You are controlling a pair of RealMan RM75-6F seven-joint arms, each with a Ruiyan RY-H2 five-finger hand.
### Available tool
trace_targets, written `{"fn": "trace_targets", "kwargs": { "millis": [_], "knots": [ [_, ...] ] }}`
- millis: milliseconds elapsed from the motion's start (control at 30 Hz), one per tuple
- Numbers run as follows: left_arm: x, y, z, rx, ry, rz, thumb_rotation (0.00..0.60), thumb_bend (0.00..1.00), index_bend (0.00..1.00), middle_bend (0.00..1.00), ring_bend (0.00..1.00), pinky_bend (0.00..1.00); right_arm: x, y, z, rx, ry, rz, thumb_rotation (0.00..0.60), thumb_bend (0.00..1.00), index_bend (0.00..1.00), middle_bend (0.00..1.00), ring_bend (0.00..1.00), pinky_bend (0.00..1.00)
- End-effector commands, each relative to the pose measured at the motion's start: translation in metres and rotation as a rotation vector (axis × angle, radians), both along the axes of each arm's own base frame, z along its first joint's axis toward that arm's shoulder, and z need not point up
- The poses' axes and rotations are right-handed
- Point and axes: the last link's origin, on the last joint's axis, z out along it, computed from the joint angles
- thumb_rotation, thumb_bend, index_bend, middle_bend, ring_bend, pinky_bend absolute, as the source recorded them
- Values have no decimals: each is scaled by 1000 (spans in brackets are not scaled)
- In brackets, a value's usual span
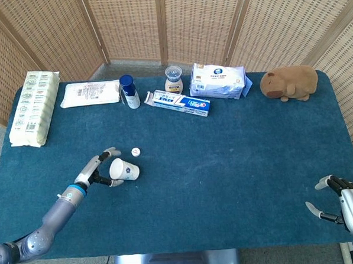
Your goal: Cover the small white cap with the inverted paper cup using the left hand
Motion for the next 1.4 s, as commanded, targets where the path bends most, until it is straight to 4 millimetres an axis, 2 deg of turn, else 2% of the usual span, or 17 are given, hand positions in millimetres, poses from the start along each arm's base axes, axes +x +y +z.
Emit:
{"fn": "trace_targets", "kwargs": {
  "millis": [33, 200, 300, 400, 533, 633, 767, 900, 1000, 1400],
  "knots": [
    [7, 10, 20, 86, 9, -33, 533, 52, 0, 0, 0, 0, 0, 0, 1, -3, 0, 1, 407, 261, 442, 388, 397, 415],
    [14, 11, 39, 150, 101, -120, 527, 50, 0, 0, 0, 0, 0, 0, 2, -10, -3, 1, 409, 262, 442, 388, 396, 415],
    [17, 2, 46, 160, 220, -213, 529, 54, 1, 0, 0, 0, -1, 1, 1, -10, -5, 0, 409, 262, 442, 388, 397, 415],
    [16, -7, 46, 142, 323, -288, 525, 83, 46, 0, 0, 0, -1, 0, 1, -8, -8, 1, 409, 261, 442, 388, 397, 416],
    [14, -14, 38, 94, 502, -400, 531, 204, 131, 0, 0, 0, -1, 1, 1, -10, -11, 4, 411, 260, 442, 388, 396, 416],
    [15, -15, 30, 83, 599, -456, 535, 236, 133, 0, 0, 0, -2, 1, 2, -13, -13, 3, 412, 261, 442, 388, 396, 416],
    [20, -16, 14, 85, 686, -508, 537, 243, 134, 0, 0, 0, -3, 3, 3, -16, -11, -2, 411, 261, 442, 388, 396, 416],
    [26, -16, -8, 61, 735, -540, 533, 245, 191, 0, 0, 0, -4, 4, 5, -22, -10, -4, 411, 261, 442, 388, 397, 417],
    [30, -15, -18, 55, 784, -562, 537, 256, 213, 0, 0, 0, -5, 6, 7, -26, -9, -10, 409, 261, 442, 388, 396, 417],
    [36, -14, -34, 47, 859, -547, 536, 258, 214, 0, 0, 0, -9, 9, 12, -43, -6, -26, 410, 261, 442, 388, 396, 418]
  ]
}}
